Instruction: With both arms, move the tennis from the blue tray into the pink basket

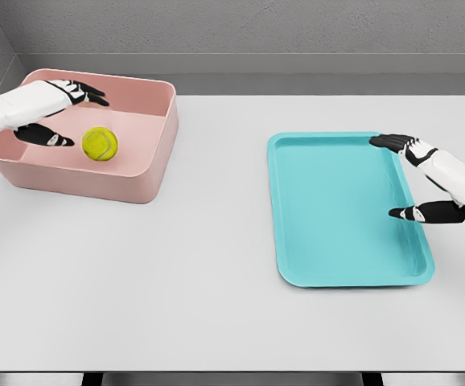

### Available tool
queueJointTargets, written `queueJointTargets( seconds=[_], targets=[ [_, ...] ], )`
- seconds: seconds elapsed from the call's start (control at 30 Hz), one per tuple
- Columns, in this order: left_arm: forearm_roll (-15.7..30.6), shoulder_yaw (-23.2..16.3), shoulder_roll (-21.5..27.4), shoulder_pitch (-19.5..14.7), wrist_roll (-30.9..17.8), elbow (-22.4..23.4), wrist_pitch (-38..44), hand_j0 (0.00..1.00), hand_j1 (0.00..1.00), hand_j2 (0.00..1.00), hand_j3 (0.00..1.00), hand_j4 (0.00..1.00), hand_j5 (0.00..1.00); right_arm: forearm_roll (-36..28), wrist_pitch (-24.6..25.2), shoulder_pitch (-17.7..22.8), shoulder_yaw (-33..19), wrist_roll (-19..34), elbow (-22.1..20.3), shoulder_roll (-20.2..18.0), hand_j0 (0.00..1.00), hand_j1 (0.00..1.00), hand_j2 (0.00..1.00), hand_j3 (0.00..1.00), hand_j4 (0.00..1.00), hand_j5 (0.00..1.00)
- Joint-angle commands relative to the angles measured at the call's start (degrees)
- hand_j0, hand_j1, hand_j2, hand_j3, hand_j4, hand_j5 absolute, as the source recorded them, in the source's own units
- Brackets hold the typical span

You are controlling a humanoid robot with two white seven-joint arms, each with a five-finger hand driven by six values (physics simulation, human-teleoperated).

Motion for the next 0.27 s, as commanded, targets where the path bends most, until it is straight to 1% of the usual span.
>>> queueJointTargets(
  seconds=[0.0, 0.07, 0.1, 0.13, 0.17, 0.2, 0.23],
  targets=[
    [1.0, 0.3, 1.1, -0.1, 0.1, 0.3, 0.1, 1.00, 1.00, 1.00, 1.00, 1.00, 1.00, -0.6, 0.1, 0.1, 0.0, 0.0, 0.2, 0.0, 1.00, 1.00, 1.00, 1.00, 1.00, 1.00],
    [1.7, 1.1, 2.8, -0.2, 0.1, 0.0, 0.1, 1.00, 1.00, 1.00, 1.00, 1.00, 1.00, -0.6, 0.1, 0.0, 0.0, 0.0, 0.2, 0.0, 1.00, 1.00, 1.00, 1.00, 1.00, 1.00],
    [4.9, 1.1, 4.4, 0.1, 0.1, -0.1, 0.1, 1.00, 1.00, 1.00, 1.00, 1.00, 1.00, -0.6, 0.1, 0.1, 0.0, 0.0, 0.1, 0.0, 1.00, 1.00, 1.00, 1.00, 1.00, 1.00],
    [5.8, 1.2, 6.2, 0.1, 0.1, 0.2, 0.1, 1.00, 1.00, 1.00, 1.00, 1.00, 1.00, -0.6, 0.1, 0.0, 0.0, 0.0, 0.1, 0.0, 1.00, 1.00, 1.00, 1.00, 1.00, 1.00],
    [5.8, 1.3, 7.6, 0.3, 0.1, 0.3, 0.1, 1.00, 1.00, 1.00, 1.00, 1.00, 1.00, -0.6, 0.1, 0.0, 0.0, 0.0, 0.1, 0.0, 1.00, 1.00, 1.00, 1.00, 1.00, 1.00],
    [5.8, 1.3, 8.1, 1.3, 0.1, 0.3, 0.1, 1.00, 1.00, 1.00, 1.00, 1.00, 1.00, -0.6, 0.1, 0.0, 0.0, 0.0, 0.1, 0.0, 1.00, 1.00, 1.00, 1.00, 1.00, 1.00],
    [5.8, 1.3, 8.2, 1.5, 0.1, 0.2, 0.1, 1.00, 1.00, 1.00, 1.00, 1.00, 1.00, -0.6, 0.1, 0.0, 0.0, 0.0, 0.1, 0.0, 1.00, 1.00, 1.00, 1.00, 1.00, 1.00]
  ],
)
